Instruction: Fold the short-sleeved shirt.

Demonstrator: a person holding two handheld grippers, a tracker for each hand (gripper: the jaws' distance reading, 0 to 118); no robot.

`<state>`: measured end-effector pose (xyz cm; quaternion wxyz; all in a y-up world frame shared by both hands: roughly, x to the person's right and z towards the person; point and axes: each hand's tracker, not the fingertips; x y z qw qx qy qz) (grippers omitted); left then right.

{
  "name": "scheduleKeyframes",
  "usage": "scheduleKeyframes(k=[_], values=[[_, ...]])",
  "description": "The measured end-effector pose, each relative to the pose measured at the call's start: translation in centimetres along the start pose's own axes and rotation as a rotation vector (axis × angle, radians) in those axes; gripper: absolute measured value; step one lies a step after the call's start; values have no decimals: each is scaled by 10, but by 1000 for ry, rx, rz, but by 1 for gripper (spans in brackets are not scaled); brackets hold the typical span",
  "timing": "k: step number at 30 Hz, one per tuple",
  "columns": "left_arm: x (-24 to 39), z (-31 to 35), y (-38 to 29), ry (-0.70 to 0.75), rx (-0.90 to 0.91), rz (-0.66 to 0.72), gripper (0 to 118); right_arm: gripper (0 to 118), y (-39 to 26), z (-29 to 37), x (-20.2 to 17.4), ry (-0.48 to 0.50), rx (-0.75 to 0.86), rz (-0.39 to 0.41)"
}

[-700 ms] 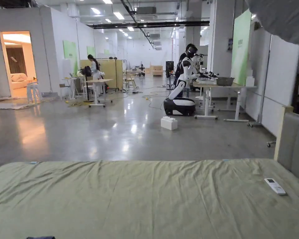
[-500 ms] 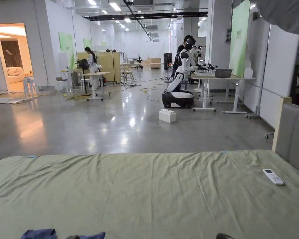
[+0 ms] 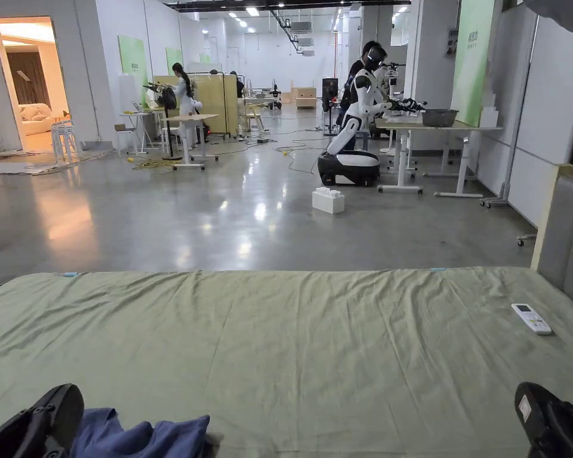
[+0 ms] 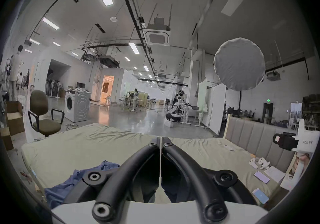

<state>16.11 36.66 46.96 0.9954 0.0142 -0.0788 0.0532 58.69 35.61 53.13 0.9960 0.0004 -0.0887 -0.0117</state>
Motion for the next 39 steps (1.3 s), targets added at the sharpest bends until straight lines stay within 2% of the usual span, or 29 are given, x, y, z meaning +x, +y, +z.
scheduleKeyframes(k=[9,27,30,33,34,37,39], values=[[11,-2,1,-17,-9,-71,1,1,-4,0,1,12,-11,-7],[13,-6,-6,-39,-57,-107,1,1,-12,1,-1,42,-37,-2],[1,-7,-10,-60,-63,-73,2,1,-13,2,-1,52,-43,-7],[-23,-9,-16,-55,-113,22,25,1,-20,4,1,55,-62,-1],[-31,-11,-19,-48,-129,15,40,1,-23,4,3,56,-72,-1],[-55,-27,-28,-10,-218,-6,74,1,-39,0,5,57,-118,-19],[-72,-48,-42,1,-335,3,82,1,-53,-7,6,55,-171,-55]])
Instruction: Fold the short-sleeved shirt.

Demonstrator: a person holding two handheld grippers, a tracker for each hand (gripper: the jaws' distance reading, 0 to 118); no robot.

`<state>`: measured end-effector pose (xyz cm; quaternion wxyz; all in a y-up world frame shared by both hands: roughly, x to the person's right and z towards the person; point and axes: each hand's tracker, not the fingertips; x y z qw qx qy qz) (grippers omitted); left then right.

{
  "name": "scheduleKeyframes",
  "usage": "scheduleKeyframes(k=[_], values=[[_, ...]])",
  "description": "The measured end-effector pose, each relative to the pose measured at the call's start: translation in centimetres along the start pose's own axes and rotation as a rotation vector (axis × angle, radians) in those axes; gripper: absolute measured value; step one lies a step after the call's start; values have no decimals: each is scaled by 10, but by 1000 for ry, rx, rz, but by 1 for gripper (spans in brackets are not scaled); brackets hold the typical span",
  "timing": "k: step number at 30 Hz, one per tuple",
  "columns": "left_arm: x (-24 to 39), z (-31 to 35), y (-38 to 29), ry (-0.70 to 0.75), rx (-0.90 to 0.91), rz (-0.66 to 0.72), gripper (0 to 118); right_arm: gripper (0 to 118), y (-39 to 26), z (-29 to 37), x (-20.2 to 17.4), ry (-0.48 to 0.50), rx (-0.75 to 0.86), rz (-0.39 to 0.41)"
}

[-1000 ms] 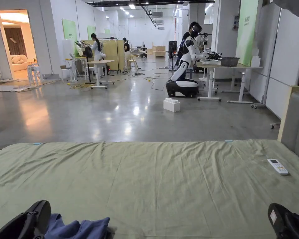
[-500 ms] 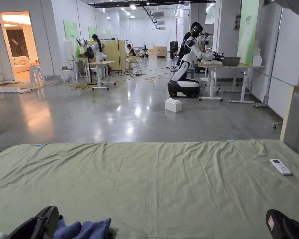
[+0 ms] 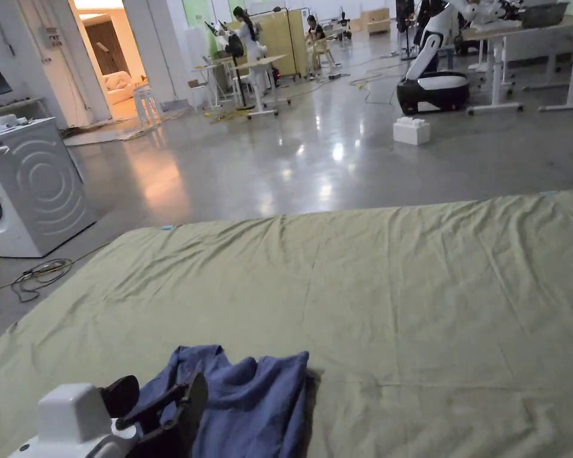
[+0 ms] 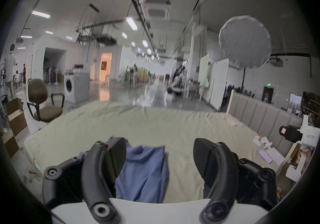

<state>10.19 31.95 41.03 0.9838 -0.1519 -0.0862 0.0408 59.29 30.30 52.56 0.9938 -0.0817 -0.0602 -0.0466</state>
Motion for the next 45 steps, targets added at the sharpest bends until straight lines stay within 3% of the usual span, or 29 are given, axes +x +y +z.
scheduleKeyframes(k=[1,2,6,14,17,18,19,21,23,24,25,26,29,31,33,34,37,39,42,45], values=[[-8,-14,-6,24,-27,4,82,1,-9,-4,1,-7,-61,-50],[-14,-31,-13,35,-92,3,82,1,-12,-6,0,-3,-29,-16],[-38,-119,-53,27,-301,-9,82,1,-33,-17,-2,-22,-129,-19],[-76,-254,-123,67,-521,82,82,1,-58,-25,3,-90,-293,22],[-78,-278,-143,86,-623,12,81,1,-66,-31,4,-98,-325,20],[-78,-283,-150,142,-648,-35,75,1,-68,-33,4,-98,-335,17],[-75,-285,-153,166,-646,-59,63,1,-67,-36,3,-90,-345,19],[-65,-281,-148,156,-610,-42,60,1,-69,-39,0,-87,-368,36],[-62,-283,-150,148,-610,-58,47,1,-69,-39,-5,-83,-381,79],[-61,-283,-148,149,-605,-58,35,1,-69,-38,-8,-74,-384,100],[-60,-287,-147,142,-611,-53,10,1,-69,-37,-10,-68,-385,112],[-58,-293,-146,146,-625,-48,7,1,-68,-36,-11,-61,-382,121],[-61,-302,-135,168,-700,-10,3,1,-67,-26,-10,-48,-368,115],[-76,-291,-116,164,-660,184,2,1,-66,-17,-6,-32,-354,90],[-85,-271,-84,84,-465,412,2,1,-67,-8,-3,-26,-347,88],[-84,-261,-67,73,-416,445,2,1,-66,-3,-1,-25,-352,91],[-62,-246,-25,23,-388,293,2,1,-62,18,6,-38,-359,122],[-41,-242,-6,-37,-330,307,2,1,-59,31,14,-42,-354,122],[19,-248,19,-215,-265,307,2,1,-58,51,25,-99,-344,88],[108,-253,16,-346,-307,169,2,1,-60,70,39,-168,-338,47]])
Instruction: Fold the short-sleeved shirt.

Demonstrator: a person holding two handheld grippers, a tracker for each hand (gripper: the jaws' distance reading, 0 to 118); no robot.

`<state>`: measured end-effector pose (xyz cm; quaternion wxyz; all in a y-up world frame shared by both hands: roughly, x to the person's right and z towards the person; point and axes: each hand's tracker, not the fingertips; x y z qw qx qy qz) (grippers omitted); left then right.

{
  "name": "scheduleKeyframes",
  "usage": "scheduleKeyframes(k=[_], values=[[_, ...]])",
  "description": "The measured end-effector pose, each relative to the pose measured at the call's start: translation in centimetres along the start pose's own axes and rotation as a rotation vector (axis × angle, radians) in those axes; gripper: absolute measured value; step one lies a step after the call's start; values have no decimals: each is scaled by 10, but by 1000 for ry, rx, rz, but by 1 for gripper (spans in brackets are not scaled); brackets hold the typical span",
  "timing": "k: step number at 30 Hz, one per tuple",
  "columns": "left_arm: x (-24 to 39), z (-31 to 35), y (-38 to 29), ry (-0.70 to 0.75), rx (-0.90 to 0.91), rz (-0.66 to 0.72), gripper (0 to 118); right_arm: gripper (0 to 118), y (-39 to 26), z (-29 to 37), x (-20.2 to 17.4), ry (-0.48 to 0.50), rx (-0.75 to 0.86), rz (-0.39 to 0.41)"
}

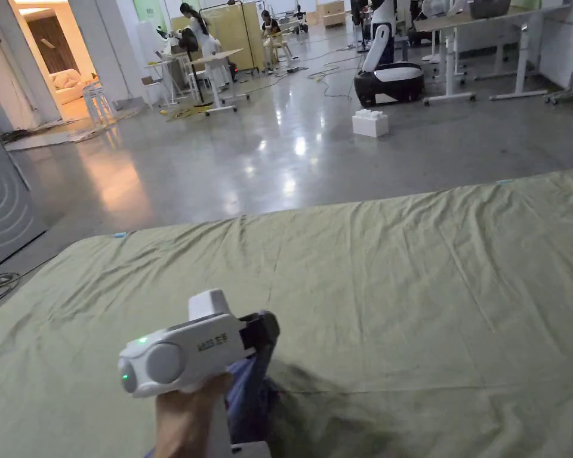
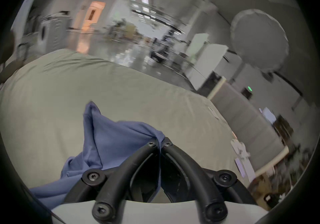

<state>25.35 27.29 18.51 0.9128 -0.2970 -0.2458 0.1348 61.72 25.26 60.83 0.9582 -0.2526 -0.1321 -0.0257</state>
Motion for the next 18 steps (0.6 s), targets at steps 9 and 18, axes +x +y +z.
scheduleKeyframes(k=[9,18], values=[[230,-88,-163,-452,-355,-296,2,1,-29,31,40,-117,-46,-86],[252,-74,-289,-526,-529,-471,7,1,-46,27,51,-132,-88,-132]])
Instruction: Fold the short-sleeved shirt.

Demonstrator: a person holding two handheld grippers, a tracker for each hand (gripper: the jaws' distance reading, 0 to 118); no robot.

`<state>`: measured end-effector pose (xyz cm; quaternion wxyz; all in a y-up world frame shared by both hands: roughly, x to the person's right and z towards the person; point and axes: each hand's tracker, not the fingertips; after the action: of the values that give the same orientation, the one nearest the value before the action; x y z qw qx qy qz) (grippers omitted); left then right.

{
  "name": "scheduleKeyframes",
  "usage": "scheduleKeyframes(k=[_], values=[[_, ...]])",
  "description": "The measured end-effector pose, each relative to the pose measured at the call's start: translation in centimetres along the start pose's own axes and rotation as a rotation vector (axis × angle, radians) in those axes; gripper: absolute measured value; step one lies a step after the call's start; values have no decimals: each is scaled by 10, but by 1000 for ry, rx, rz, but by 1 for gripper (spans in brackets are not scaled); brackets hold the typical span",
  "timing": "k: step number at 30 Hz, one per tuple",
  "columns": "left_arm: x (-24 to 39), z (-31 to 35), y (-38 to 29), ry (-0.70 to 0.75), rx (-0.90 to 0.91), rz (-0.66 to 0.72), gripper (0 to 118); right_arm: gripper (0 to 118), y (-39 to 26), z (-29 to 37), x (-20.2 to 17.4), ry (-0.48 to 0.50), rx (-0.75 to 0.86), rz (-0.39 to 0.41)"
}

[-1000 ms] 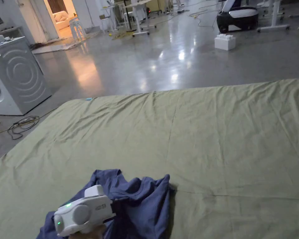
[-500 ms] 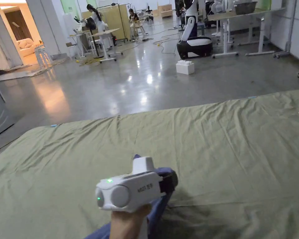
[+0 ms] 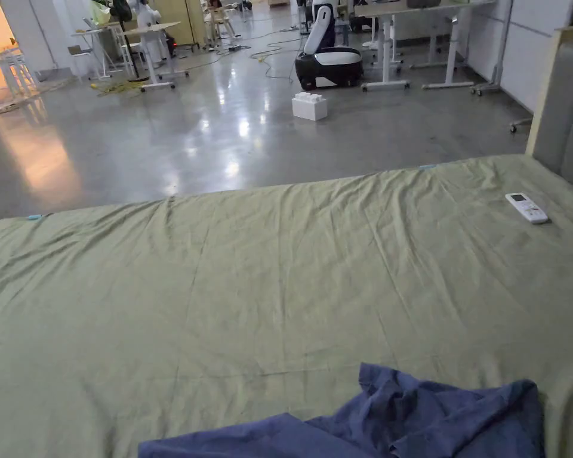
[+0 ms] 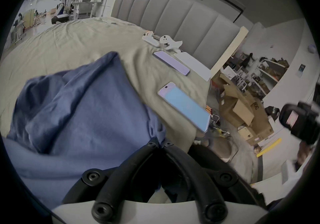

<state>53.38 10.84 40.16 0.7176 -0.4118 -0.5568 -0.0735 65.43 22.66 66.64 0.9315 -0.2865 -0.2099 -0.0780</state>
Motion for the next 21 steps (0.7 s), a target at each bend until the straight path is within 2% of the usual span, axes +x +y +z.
scheduleKeyframes(k=[2,3,4,8,12,14,18,21], values=[[-11,16,-9,22,23,37,59,1,6,-12,-6,33,12,-13],[-13,26,-11,31,31,65,79,1,10,-18,-10,59,41,-28],[-17,45,-11,55,86,65,83,1,17,-24,-15,94,72,-50],[-27,148,0,213,276,35,83,1,47,-36,-34,200,156,-103],[-18,272,-11,430,478,37,83,1,74,-34,-56,249,266,-18],[-2,323,-25,592,565,16,83,1,84,-27,-67,250,326,31],[26,375,-54,886,686,-26,82,1,97,-18,-81,295,396,-7],[43,392,-69,1091,775,-16,74,1,102,-14,-90,302,421,-15]])
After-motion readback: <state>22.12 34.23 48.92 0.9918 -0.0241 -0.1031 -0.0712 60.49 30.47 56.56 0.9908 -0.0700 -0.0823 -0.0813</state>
